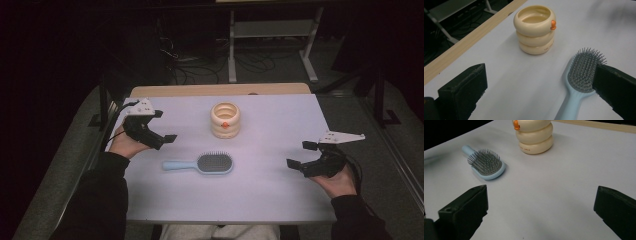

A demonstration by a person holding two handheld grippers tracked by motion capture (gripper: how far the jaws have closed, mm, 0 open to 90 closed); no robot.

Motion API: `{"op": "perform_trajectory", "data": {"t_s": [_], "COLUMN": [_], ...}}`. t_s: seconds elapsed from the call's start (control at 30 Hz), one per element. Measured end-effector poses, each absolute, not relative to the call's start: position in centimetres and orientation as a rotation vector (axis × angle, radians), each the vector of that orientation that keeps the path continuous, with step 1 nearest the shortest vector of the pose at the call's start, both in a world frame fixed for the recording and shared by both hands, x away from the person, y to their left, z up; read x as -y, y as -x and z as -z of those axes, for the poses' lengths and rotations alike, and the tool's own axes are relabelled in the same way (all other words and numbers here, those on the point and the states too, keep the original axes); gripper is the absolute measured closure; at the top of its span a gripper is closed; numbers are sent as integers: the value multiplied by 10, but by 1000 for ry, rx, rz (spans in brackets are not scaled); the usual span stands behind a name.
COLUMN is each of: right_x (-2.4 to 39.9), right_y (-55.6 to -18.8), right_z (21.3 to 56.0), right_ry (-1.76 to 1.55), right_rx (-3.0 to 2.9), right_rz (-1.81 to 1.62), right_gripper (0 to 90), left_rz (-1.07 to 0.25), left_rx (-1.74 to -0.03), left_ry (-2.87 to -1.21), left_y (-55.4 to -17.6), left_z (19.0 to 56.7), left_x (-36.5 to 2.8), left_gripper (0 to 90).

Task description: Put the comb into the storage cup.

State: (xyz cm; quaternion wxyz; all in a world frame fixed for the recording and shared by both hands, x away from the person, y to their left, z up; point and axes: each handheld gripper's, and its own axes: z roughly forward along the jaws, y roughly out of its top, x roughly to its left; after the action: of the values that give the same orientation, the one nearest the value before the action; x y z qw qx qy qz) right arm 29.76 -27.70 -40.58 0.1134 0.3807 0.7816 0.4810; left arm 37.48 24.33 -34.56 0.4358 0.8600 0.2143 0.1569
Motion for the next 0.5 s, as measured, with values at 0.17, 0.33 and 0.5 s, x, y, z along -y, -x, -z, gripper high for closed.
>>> {"op": "perform_trajectory", "data": {"t_s": [0.17, 0.33, 0.5], "right_x": [277, 277, 277], "right_y": [-298, -297, -298], "right_z": [406, 406, 406], "right_ry": [-1118, -1110, -1107], "right_rx": [-2295, -2296, -2297], "right_rz": [-1411, -1416, -1416], "right_gripper": [0, 0, 0], "left_rz": [-366, -357, -329], "left_rx": [-526, -500, -479], "left_ry": [-2165, -2191, -2215], "left_y": [-382, -390, -395], "left_z": [342, 339, 344], "left_x": [-234, -221, -212], "left_gripper": [0, 0, 0]}}
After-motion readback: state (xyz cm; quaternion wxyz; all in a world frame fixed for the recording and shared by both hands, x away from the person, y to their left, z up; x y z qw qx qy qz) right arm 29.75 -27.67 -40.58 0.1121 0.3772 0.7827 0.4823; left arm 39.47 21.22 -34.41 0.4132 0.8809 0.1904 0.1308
